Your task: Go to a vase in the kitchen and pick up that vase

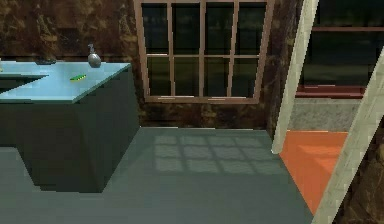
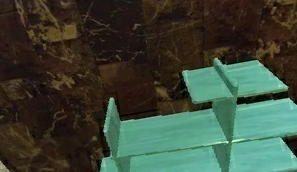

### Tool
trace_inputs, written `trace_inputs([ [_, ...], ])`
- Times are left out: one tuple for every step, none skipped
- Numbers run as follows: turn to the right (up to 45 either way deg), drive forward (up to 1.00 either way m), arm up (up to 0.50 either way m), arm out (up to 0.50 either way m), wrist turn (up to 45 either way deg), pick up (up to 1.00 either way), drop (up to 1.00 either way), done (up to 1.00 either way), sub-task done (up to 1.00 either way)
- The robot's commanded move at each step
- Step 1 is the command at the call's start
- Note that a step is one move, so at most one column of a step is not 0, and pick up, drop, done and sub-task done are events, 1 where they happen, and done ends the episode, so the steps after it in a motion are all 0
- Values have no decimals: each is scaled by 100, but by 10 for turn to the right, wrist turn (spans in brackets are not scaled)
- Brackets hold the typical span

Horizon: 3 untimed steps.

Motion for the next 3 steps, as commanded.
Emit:
trace_inputs([
  [0,0,0,0,450,0,0,0,0],
  [0,0,0,0,450,0,0,0,0],
  [0,0,0,0,450,0,0,0,0],
])
